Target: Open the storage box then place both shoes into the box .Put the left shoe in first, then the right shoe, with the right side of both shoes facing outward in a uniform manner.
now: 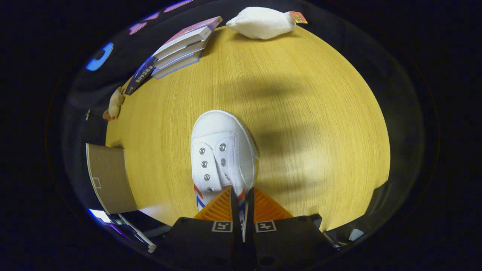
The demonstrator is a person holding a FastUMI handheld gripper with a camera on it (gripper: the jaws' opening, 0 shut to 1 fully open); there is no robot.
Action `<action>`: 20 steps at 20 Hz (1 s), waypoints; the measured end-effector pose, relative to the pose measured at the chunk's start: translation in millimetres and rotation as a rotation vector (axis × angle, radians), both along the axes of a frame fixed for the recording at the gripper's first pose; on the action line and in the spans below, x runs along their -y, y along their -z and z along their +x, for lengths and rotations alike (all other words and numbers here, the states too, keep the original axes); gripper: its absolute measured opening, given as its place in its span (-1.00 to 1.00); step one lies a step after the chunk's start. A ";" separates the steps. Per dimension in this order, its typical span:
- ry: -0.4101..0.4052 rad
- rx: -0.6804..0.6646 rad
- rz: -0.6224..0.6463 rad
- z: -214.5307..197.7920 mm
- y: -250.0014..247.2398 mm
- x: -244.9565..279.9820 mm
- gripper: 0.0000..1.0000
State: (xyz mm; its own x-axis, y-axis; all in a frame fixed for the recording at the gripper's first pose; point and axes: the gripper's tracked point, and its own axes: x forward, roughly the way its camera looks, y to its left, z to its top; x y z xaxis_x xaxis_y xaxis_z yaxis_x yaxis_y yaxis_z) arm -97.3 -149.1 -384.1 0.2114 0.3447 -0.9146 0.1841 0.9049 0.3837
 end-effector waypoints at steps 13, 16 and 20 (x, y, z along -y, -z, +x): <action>0.017 0.152 0.298 23.2 -195.5 -185.5 -0.87; -0.023 0.169 0.340 23.0 -236.0 -245.2 -0.87; -0.057 0.162 0.339 13.4 -262.2 -309.9 -0.87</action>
State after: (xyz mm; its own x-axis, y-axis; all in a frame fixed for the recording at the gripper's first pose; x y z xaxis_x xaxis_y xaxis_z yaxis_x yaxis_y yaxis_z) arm -83.9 160.8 -122.0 0.3157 0.6376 -0.7027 0.0491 0.7286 0.6832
